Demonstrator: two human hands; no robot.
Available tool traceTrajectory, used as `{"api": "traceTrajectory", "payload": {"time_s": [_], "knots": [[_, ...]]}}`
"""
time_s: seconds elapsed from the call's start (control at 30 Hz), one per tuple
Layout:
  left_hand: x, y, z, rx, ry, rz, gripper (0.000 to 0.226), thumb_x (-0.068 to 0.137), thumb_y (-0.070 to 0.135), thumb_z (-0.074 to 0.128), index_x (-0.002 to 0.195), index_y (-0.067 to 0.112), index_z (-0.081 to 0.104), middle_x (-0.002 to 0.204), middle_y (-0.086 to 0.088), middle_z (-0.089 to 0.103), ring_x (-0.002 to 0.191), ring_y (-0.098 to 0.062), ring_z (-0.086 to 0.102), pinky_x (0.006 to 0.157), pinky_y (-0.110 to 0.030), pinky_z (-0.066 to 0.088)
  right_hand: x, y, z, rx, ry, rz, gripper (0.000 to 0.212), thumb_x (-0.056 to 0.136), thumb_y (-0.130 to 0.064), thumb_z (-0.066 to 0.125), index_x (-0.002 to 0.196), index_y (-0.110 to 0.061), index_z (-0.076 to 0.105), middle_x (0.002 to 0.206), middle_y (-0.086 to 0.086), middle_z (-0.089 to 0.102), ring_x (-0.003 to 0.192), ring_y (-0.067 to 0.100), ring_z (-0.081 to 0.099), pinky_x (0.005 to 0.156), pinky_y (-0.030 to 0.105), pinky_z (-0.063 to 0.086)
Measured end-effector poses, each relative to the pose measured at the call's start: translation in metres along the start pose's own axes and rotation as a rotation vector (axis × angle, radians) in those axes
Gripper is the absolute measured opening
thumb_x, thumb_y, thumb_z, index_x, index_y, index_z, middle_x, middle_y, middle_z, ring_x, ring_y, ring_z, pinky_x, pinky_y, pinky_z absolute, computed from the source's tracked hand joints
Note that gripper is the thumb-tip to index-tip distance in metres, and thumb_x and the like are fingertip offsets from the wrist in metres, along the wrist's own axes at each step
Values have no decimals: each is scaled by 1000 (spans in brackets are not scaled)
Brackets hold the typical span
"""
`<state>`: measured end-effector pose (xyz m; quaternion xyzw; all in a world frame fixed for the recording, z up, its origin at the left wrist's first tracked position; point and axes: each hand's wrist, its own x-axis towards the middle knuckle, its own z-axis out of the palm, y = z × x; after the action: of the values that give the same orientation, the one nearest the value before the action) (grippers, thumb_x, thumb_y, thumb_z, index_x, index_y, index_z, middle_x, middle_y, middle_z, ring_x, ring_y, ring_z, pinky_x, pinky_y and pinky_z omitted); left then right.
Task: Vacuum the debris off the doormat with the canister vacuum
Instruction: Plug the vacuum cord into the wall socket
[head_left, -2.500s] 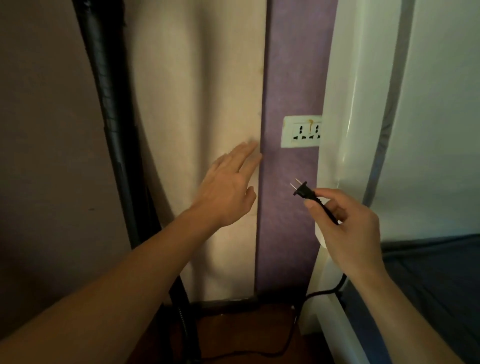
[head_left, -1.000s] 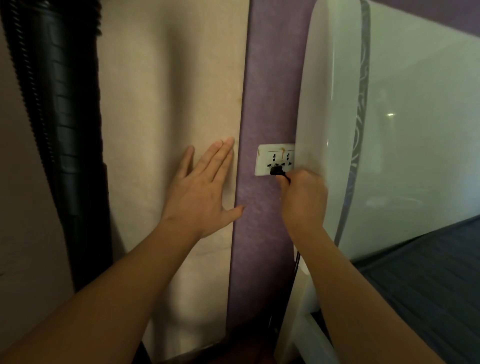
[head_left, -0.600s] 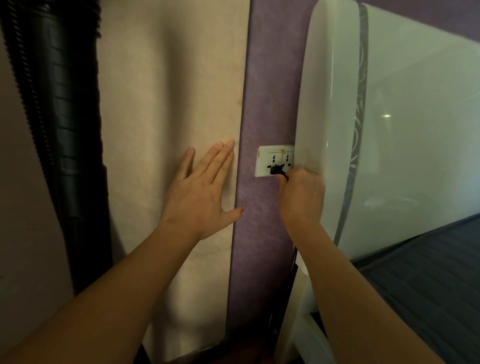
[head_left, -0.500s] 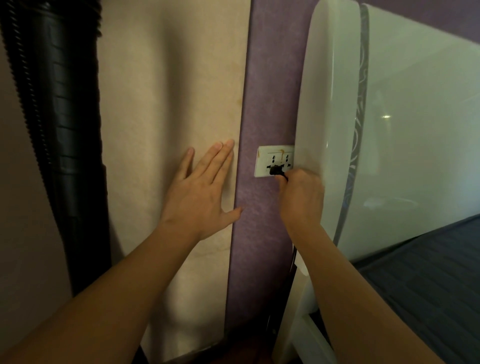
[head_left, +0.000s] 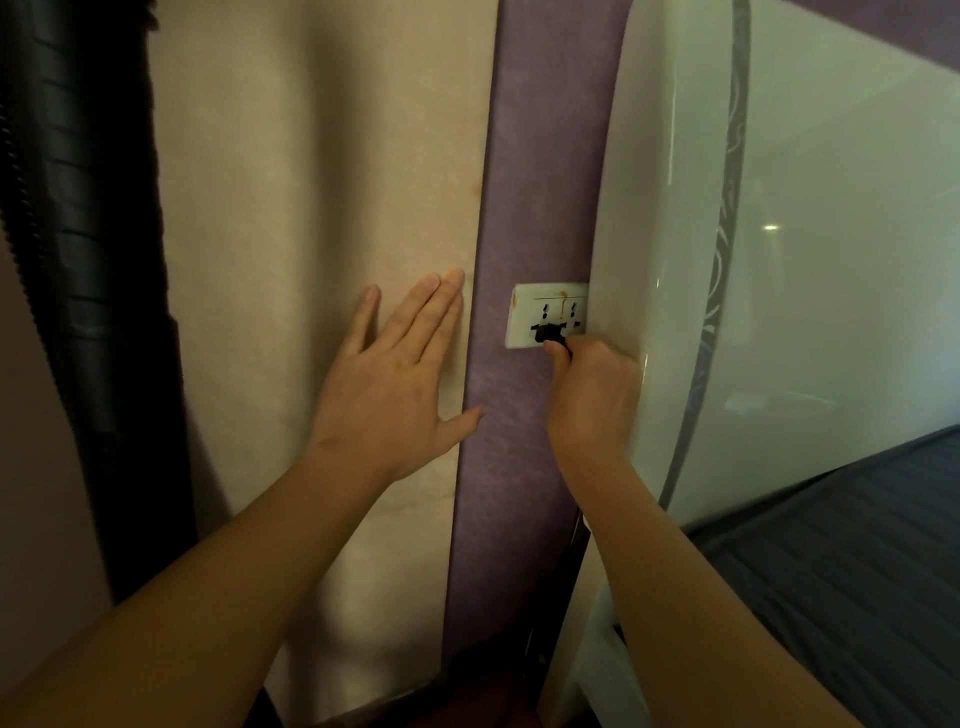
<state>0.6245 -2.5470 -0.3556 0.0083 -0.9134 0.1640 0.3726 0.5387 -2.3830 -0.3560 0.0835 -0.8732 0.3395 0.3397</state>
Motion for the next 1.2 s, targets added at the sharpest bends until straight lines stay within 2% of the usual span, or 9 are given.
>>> {"api": "traceTrajectory", "payload": {"time_s": [0.17, 0.27, 0.4, 0.7, 0.83, 0.9, 0.97, 1.13, 1.2], "knots": [[0, -1, 2, -2, 3, 2, 100, 88, 75, 32, 160, 9, 12, 168, -2, 1, 154, -16, 2, 123, -53, 7, 6, -6, 0, 30, -47, 26, 32, 103, -27, 56, 101, -1, 73, 92, 15, 73, 81, 27, 68, 69, 36, 51], [0, -1, 3, -6, 12, 9, 100, 88, 73, 37, 160, 8, 13, 168, 0, 1, 154, -15, 2, 123, -53, 7, 12, -9, 2, 7, -66, 70, 33, 104, -30, 55, 107, -2, 73, 99, 17, 73, 90, 31, 67, 65, 31, 36], [0, -1, 3, -5, 11, 17, 100, 88, 73, 37, 160, 8, 12, 168, 0, -1, 154, -15, 2, 123, -53, 8, 12, -7, 1, 58, -86, 95, 32, 102, -29, 58, 105, -1, 73, 98, 17, 74, 88, 31, 69, 67, 31, 44], [0, 0, 0, 20, -32, 23, 101, 88, 75, 34, 160, 8, 11, 168, 0, -1, 154, -15, 1, 124, -52, 6, 11, -12, -4, 57, -122, 108, 32, 103, -26, 57, 108, 3, 71, 104, 20, 73, 94, 32, 69, 67, 27, 36], [0, 5, -10, 21, -86, 1, 99, 86, 72, 23, 160, 7, 12, 168, -1, -1, 154, -16, 0, 124, -52, 8, 9, -9, -13, 21, -176, 44, 30, 104, -22, 56, 111, 5, 68, 108, 21, 71, 98, 34, 69, 68, 29, 38], [1, 8, -20, 2, -139, -12, 99, 84, 71, 20, 160, 8, 12, 168, -2, 1, 154, -17, 1, 123, -53, 11, 7, -7, -17, -41, -218, -13, 26, 105, -19, 55, 116, 2, 66, 110, 19, 71, 99, 32, 70, 70, 31, 46], [4, 10, -30, -34, -205, -32, 98, 84, 70, 22, 160, 9, 12, 168, -4, 3, 154, -19, 3, 122, -55, 16, 5, -6, -24, -66, -247, -94, 29, 103, -19, 57, 126, -2, 61, 118, 17, 67, 104, 31, 68, 81, 35, 54], [21, 20, -73, -114, -319, -74, 98, 80, 62, 58, 157, 12, 26, 165, -9, 21, 152, -27, 20, 117, -57, 27, 16, -21, -66, -132, -414, -351, 52, 92, -33, 66, 138, -10, 57, 131, 17, 60, 120, 34, 59, 103, 42, 50], [35, 20, -99, -138, -339, -103, 93, 79, 62, 59, 155, 14, 33, 161, -10, 31, 149, -29, 28, 115, -56, 31, 31, -33, -90, -164, -484, -409, 54, 91, -38, 65, 140, -15, 56, 133, 14, 61, 121, 32, 59, 103, 42, 51]]}}
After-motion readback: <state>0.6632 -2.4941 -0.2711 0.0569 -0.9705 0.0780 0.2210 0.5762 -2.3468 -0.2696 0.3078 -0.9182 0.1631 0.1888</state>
